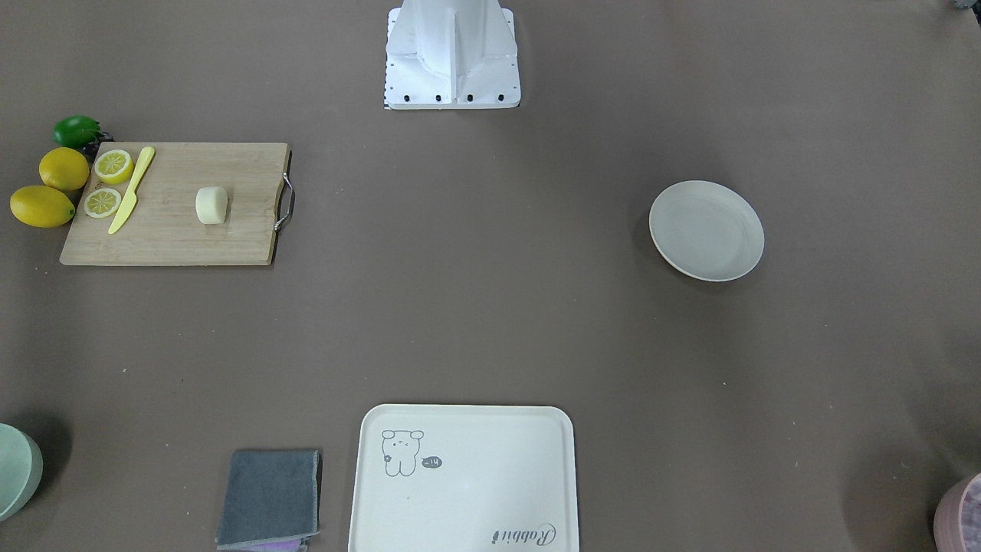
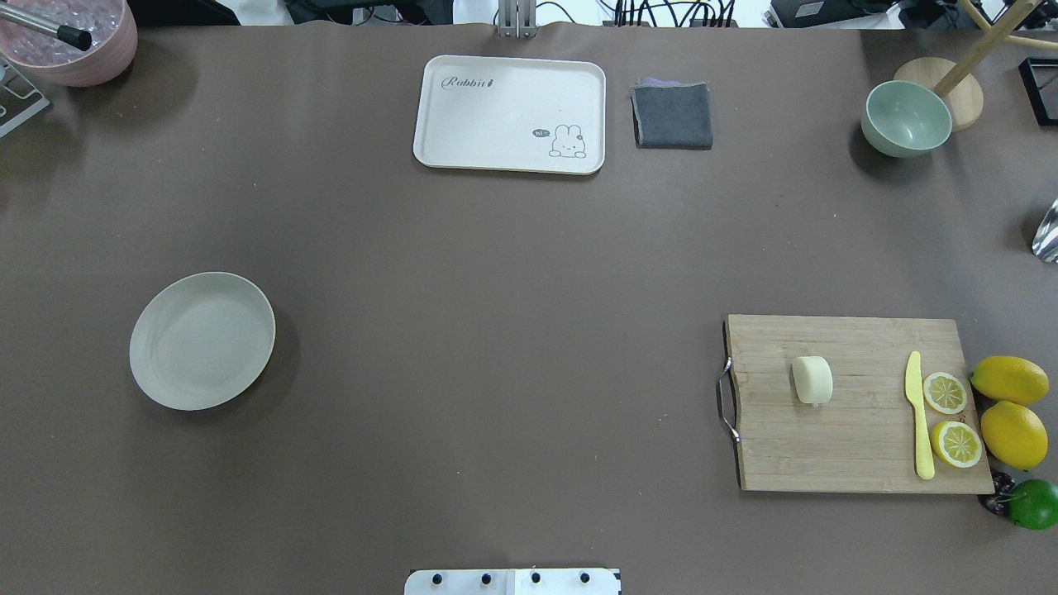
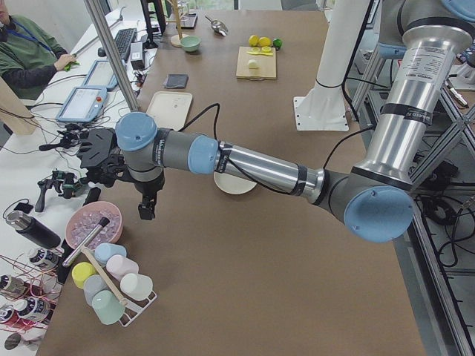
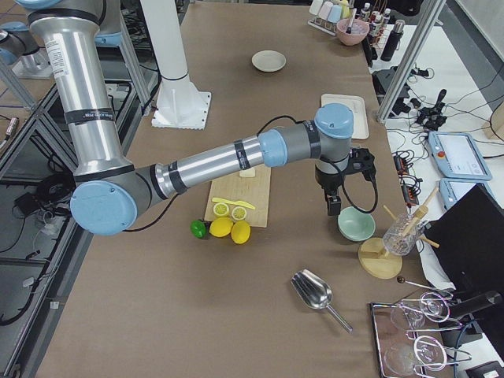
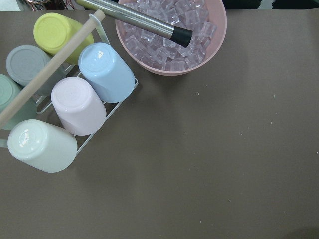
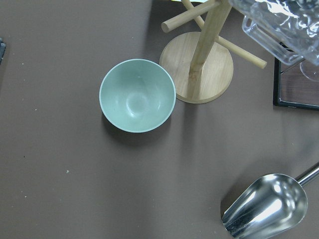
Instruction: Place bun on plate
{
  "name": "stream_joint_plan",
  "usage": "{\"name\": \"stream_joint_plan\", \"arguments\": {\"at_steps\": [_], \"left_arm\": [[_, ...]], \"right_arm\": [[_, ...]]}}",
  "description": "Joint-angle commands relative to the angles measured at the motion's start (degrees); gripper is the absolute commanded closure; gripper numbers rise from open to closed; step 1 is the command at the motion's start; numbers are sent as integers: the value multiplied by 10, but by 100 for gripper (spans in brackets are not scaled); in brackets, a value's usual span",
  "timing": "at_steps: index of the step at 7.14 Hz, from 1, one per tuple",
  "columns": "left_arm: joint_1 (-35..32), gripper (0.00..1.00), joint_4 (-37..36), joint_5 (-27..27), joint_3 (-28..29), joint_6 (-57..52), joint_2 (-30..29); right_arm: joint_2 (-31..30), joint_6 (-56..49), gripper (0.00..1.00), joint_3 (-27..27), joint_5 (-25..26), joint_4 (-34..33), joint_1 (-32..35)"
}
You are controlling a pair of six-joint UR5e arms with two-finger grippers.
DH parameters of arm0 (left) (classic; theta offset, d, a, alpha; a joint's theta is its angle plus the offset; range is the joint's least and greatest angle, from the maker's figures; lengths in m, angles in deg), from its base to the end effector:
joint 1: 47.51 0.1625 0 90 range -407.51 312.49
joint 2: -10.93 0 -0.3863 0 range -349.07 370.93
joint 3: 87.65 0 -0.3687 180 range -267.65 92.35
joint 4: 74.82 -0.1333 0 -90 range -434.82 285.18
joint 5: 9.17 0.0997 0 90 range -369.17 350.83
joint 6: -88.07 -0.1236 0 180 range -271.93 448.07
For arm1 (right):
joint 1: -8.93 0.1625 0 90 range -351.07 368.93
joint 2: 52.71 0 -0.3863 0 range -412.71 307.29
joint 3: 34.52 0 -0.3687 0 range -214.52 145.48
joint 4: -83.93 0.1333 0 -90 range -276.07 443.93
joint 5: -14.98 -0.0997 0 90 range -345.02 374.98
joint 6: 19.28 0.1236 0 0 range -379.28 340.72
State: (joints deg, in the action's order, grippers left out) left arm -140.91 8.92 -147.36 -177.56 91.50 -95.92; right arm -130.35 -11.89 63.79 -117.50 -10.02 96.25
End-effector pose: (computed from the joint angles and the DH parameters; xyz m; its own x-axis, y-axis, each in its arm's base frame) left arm -0.0754 -0.5746 0.4887 0.6688 0.0372 -0.7425 0.0985 0.9855 0.1381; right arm 0.0241 -0.5511 0.4683 0.7273 -0.1036 0.6784 -0.0492 0.9781 0.2021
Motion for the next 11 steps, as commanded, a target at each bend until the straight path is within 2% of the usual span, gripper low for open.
{"name": "stream_joint_plan", "arguments": {"at_steps": [1,4,6,8,11], "left_arm": [[1,2,-2,-1,-29,4,0],[4,2,50,-1,-25,0,0],[5,2,44,-1,-28,4,4],[4,2,51,-53,-26,17,21],[5,2,49,-52,-38,4,9]], "right_arm": [[0,0,0,1,1,1,0],[-1,1,0,-1,1,0,0],[-1,0,0,-2,3,0,0],[-1,1,0,-2,3,0,0],[-1,22,0,1,3,0,1]]}}
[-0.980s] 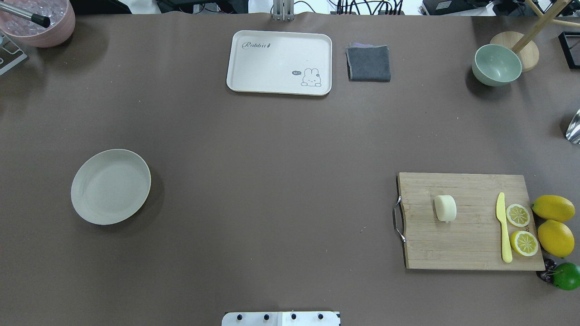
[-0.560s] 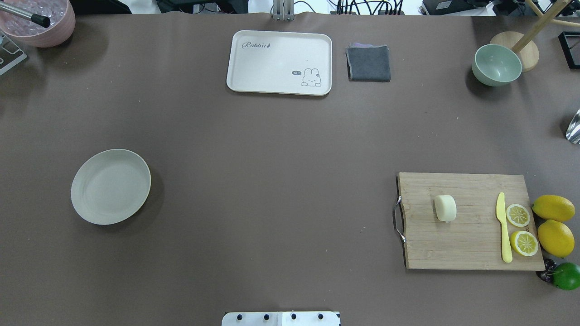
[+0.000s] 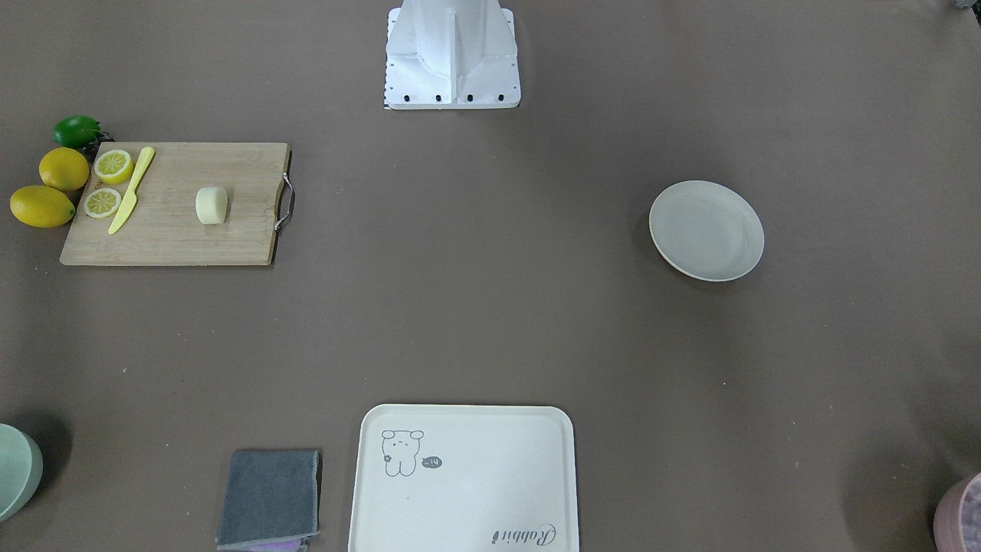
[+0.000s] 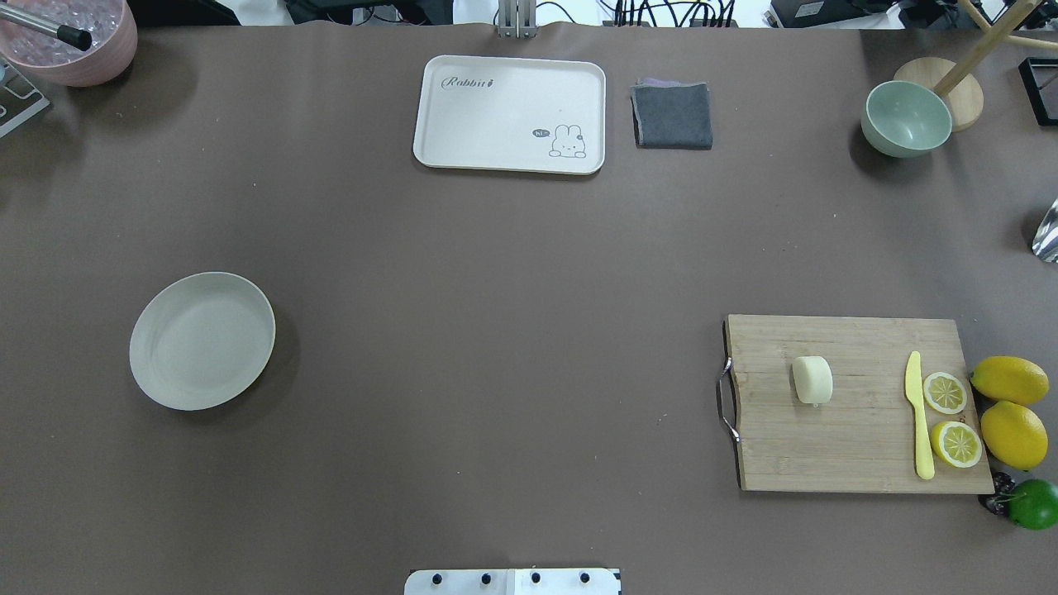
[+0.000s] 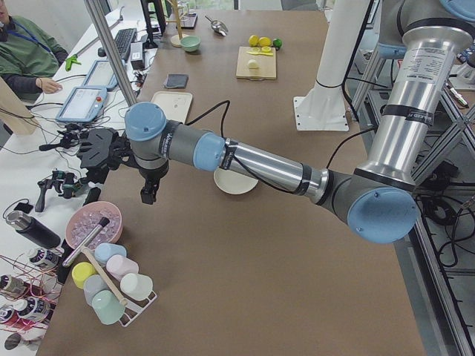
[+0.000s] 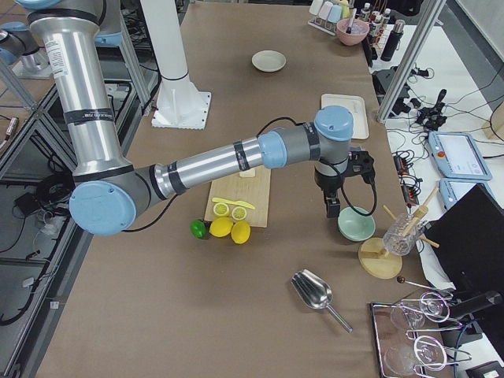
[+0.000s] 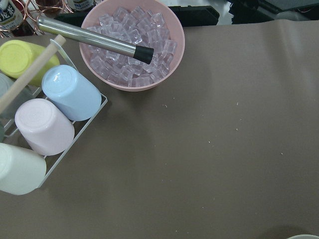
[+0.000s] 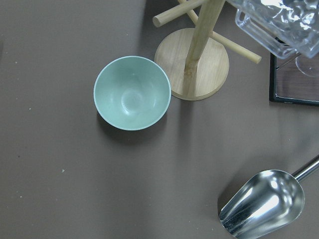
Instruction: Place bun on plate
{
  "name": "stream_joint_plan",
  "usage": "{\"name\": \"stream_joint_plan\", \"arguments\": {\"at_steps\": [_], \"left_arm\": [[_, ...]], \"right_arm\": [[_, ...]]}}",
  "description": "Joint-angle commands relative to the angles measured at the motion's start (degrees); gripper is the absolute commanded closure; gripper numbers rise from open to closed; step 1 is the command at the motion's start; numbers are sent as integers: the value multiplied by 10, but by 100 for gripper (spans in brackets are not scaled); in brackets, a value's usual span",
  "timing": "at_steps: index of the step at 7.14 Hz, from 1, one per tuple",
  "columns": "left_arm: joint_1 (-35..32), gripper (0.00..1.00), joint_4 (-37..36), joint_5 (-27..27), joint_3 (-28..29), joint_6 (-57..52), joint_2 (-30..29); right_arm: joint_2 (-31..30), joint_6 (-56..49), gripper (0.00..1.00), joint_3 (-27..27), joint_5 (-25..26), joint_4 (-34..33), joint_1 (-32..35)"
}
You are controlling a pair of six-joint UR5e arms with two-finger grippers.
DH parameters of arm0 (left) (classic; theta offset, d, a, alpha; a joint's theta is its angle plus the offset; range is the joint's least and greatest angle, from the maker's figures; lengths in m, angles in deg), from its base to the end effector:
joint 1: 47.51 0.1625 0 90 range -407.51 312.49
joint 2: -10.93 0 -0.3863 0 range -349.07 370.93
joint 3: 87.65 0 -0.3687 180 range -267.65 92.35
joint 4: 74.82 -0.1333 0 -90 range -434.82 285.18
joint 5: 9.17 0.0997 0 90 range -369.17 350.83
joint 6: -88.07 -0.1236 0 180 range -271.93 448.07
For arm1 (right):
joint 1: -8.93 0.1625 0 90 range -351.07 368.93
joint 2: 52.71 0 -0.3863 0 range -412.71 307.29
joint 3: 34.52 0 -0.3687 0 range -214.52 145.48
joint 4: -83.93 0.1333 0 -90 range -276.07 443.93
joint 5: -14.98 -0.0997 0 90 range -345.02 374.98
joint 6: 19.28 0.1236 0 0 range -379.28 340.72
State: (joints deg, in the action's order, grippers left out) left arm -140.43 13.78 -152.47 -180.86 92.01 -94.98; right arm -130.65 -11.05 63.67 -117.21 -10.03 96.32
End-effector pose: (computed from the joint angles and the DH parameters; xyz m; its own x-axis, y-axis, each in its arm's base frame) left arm -0.0633 -0.5692 0.4533 0.6045 0.1474 -0.7828 0.0903 0.9637 0.2512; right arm 0.0253 -0.5497 0.4726 0.7303 -0.0824 0.6781 -0.0615 0.9808 0.1853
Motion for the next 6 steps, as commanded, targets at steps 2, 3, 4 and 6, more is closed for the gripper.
{"name": "stream_joint_plan", "arguments": {"at_steps": [2,3,4,6], "left_arm": [[5,2,2,0,-26,-2,1],[10,2,2,0,-33,-2,0],[23,2,1,0,-37,-2,-1],[46,2,2,1,-37,-2,1]], "right_arm": [[-3,14,0,2,-1,0,1],[-5,14,0,6,-2,0,1],[-5,14,0,4,-2,1,1],[-5,15,0,12,-3,0,1]]}}
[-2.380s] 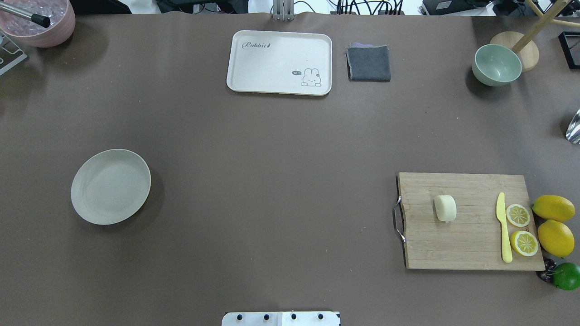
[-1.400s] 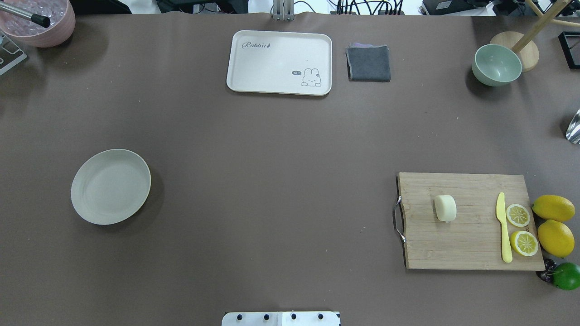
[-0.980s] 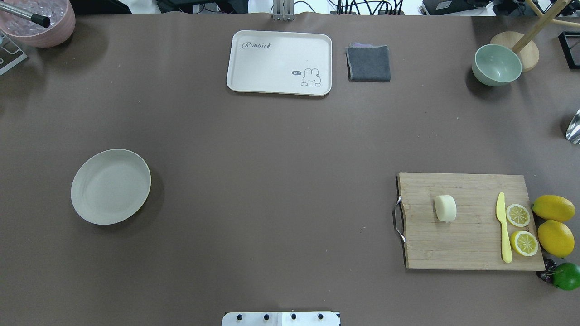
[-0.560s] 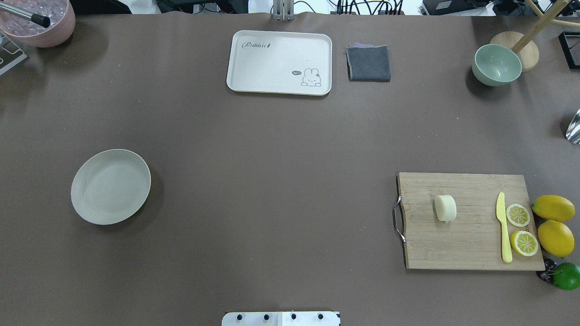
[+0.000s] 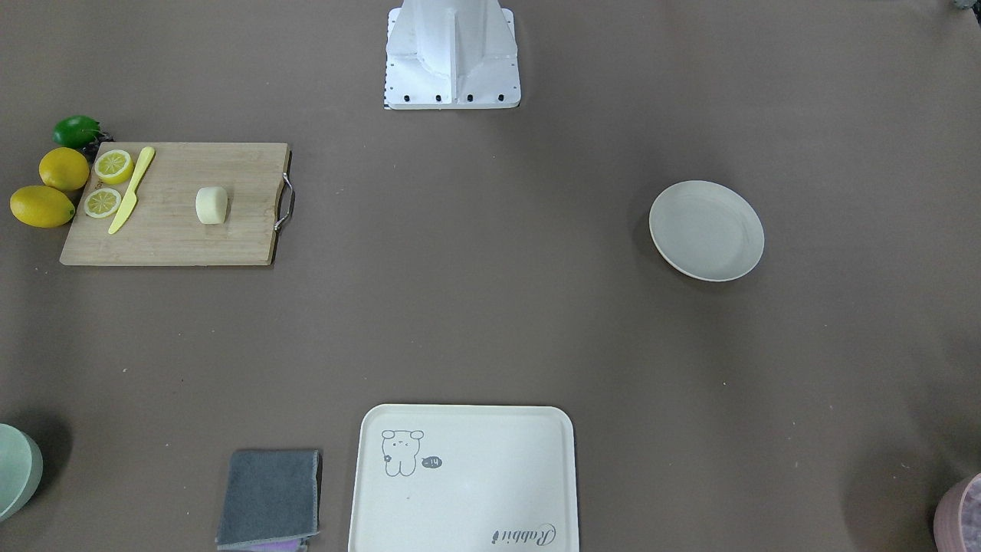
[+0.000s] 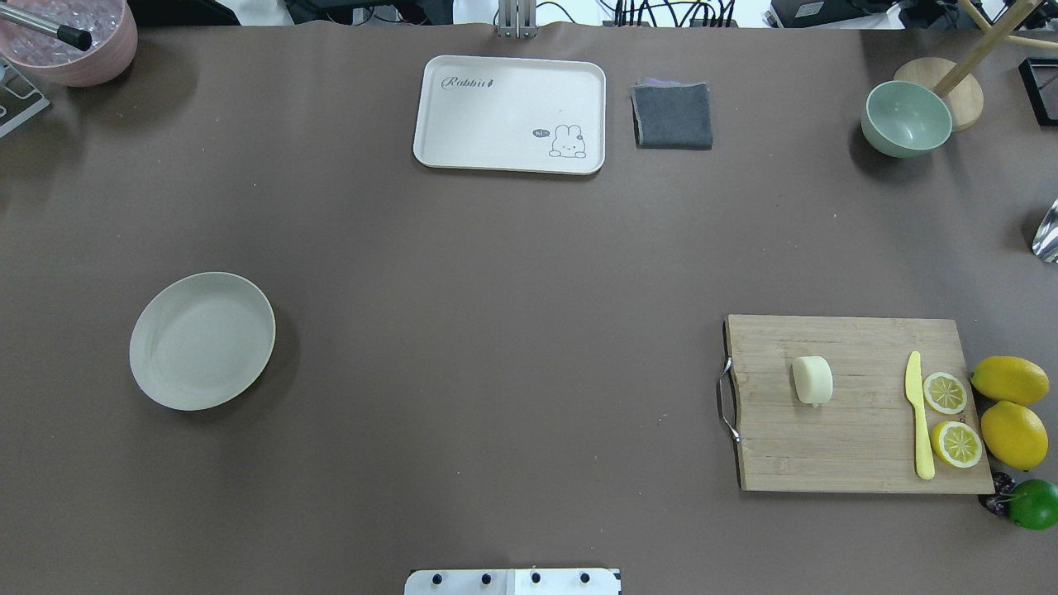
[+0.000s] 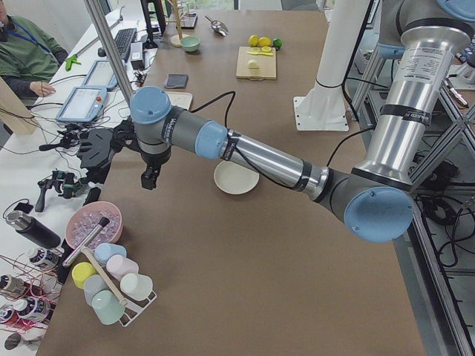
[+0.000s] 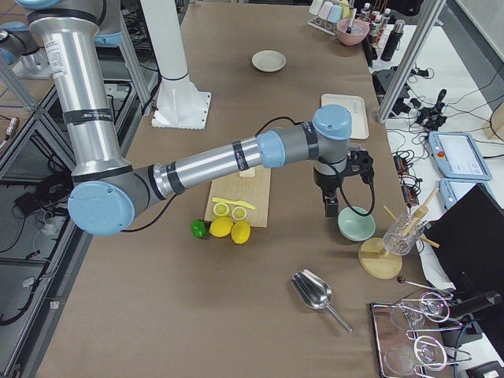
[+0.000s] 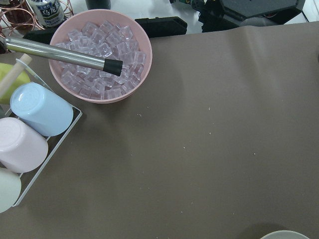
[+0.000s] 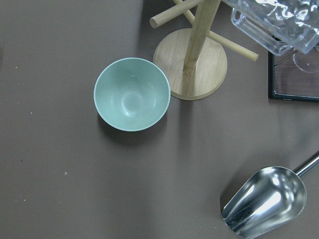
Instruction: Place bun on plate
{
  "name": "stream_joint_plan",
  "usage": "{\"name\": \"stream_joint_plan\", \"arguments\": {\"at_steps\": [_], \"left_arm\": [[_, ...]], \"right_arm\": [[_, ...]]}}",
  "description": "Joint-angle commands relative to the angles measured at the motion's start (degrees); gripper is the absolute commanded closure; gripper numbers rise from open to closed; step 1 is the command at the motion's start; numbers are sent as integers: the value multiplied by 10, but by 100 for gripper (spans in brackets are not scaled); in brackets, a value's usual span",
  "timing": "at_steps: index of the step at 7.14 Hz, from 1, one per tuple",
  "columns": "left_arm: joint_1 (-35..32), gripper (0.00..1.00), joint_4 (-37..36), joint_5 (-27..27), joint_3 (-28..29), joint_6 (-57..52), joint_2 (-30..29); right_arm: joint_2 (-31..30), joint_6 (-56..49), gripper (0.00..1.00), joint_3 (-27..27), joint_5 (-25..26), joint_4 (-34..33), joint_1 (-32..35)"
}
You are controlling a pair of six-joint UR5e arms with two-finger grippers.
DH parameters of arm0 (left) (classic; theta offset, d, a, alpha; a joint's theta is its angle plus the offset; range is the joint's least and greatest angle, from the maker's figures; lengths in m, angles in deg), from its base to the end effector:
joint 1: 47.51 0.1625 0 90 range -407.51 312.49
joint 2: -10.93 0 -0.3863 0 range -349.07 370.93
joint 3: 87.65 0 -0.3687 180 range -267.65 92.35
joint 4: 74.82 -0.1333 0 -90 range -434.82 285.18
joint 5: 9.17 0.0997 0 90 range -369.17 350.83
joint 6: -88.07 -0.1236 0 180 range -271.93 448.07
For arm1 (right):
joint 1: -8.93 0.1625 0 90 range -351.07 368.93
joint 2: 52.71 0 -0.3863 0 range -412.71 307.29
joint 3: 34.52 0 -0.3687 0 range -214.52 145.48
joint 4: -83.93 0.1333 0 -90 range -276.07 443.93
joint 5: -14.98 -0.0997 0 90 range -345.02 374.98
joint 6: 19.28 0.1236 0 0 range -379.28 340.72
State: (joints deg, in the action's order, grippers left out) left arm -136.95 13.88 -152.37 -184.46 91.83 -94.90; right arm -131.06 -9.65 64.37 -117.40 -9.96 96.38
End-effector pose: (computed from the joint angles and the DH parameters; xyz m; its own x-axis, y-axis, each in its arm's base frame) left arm -0.0288 -0.5658 0.4249 0.5955 0.2355 -0.7681 0.0300 0.9489 0.3142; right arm 0.0257 -0.5466 0.4704 0.7262 -0.0625 0.6846 -0.0800 0.9814 0.1745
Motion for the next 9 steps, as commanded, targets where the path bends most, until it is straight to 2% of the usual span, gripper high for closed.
{"name": "stream_joint_plan", "arguments": {"at_steps": [1,6,9], "left_arm": [[13,2,1,0,-4,-1,1],[16,2,0,-1,-36,-1,23],[56,2,10,-3,-35,-34,27]], "right_arm": [[-2,1,0,5,-2,-1,0],[-7,1,0,14,-18,-1,0],[-10,3,0,17,-24,-1,0]]}}
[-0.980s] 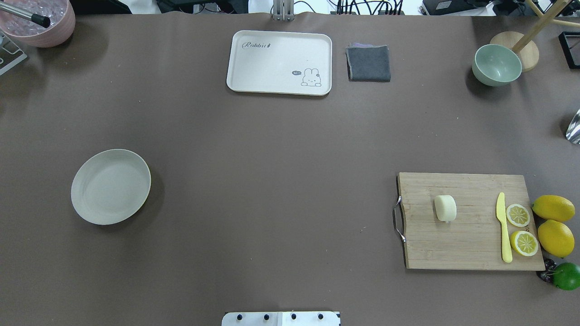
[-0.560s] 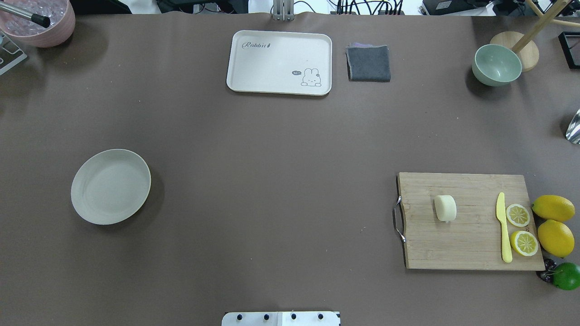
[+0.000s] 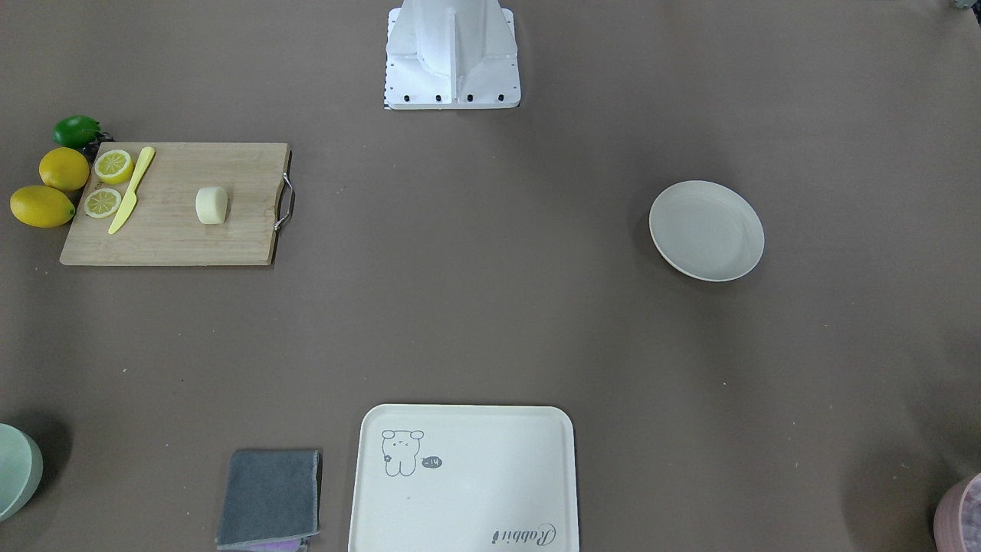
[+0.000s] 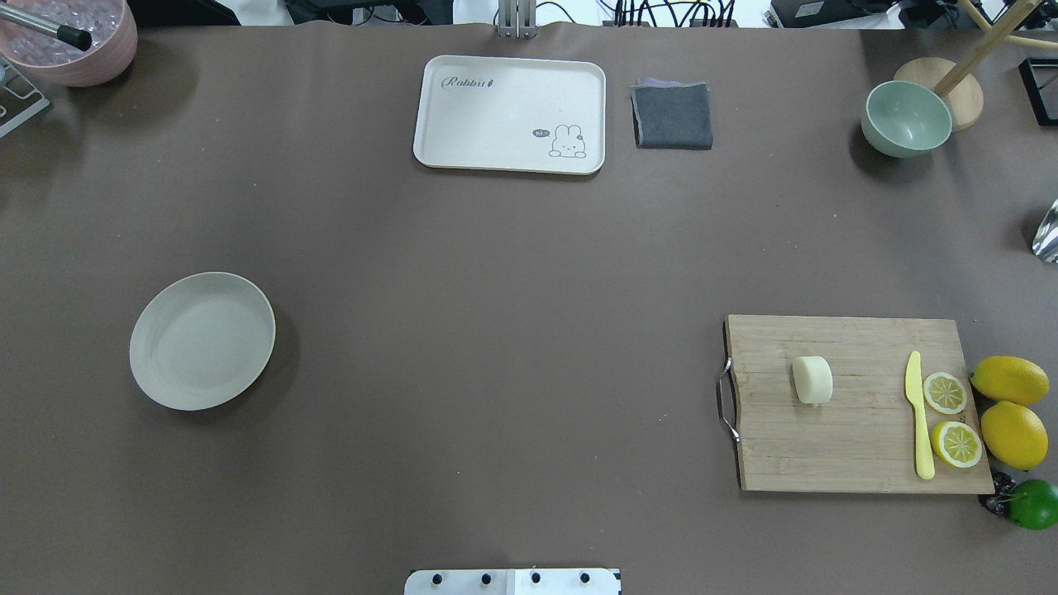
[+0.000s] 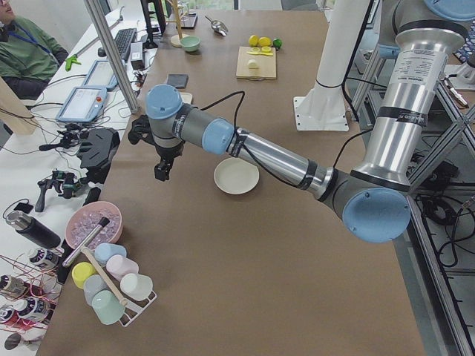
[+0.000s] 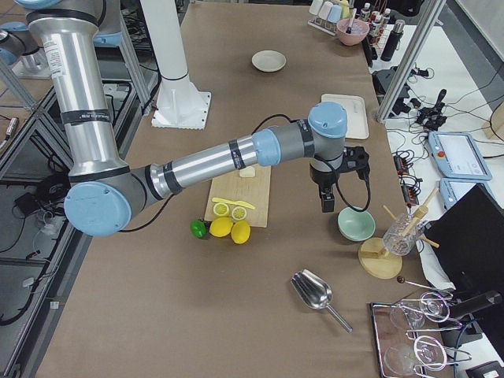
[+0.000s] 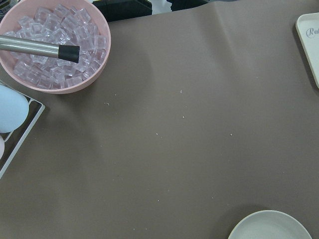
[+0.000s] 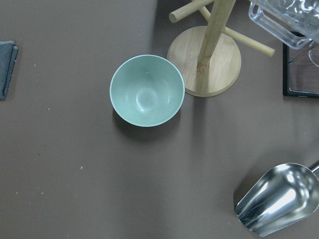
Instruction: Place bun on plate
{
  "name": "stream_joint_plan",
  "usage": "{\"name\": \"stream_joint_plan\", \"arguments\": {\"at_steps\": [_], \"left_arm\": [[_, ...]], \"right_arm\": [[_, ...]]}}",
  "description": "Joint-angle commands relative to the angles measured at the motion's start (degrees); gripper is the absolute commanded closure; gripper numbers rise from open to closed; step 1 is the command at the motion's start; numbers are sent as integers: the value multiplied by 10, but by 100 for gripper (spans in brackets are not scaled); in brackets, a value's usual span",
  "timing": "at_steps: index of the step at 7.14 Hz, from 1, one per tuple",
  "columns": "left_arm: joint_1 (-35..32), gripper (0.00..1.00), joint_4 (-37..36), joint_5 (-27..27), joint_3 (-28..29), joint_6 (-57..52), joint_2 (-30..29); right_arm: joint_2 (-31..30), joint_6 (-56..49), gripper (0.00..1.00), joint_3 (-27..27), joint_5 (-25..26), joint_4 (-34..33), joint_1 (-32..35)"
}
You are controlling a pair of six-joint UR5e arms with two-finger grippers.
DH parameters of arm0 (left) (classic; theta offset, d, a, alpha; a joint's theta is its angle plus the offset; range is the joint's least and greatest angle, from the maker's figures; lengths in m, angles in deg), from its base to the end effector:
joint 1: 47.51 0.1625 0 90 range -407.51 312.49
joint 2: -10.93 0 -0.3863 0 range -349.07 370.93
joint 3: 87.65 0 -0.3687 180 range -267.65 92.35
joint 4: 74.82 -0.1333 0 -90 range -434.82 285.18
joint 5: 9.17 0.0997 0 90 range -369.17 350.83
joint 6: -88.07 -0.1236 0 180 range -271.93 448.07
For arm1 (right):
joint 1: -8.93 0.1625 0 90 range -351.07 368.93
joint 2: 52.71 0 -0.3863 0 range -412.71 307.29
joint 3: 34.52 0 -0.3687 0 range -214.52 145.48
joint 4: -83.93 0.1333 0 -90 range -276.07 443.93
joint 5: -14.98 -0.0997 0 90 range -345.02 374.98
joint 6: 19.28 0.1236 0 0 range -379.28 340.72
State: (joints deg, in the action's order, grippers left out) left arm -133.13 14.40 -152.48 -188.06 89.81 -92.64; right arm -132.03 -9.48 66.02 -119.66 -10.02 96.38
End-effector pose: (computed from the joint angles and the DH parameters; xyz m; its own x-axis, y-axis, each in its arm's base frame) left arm 0.0078 -0.5493 0.4168 0.5735 0.3326 -0.7487 -0.0528 0.9270 0.3714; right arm 0.0225 -0.5381 0.4630 0.6985 -0.0742 0.7117 -0.0775 0.9809 0.1783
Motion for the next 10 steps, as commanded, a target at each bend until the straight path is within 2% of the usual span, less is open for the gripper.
{"name": "stream_joint_plan", "arguments": {"at_steps": [1,2,3,4,5,6,8,10], "left_arm": [[20,2,7,-5,14,-16,5],[38,2,8,0,16,-20,10],[70,2,35,2,21,-19,15],[109,2,71,31,19,-19,49],[135,2,113,36,27,-16,64],[157,3,122,43,30,-18,65],[215,3,137,101,35,-16,73],[237,5,137,101,35,-13,70]], "right_arm": [[1,0,0,1,-1,1,0],[6,1,0,2,-12,1,-5],[8,1,0,4,-25,1,-7],[22,1,0,3,-25,1,-17],[30,1,0,3,-25,1,-21],[30,8,0,4,-26,1,-25],[30,25,0,9,-26,1,-30],[32,38,0,10,-26,1,-44]]}}
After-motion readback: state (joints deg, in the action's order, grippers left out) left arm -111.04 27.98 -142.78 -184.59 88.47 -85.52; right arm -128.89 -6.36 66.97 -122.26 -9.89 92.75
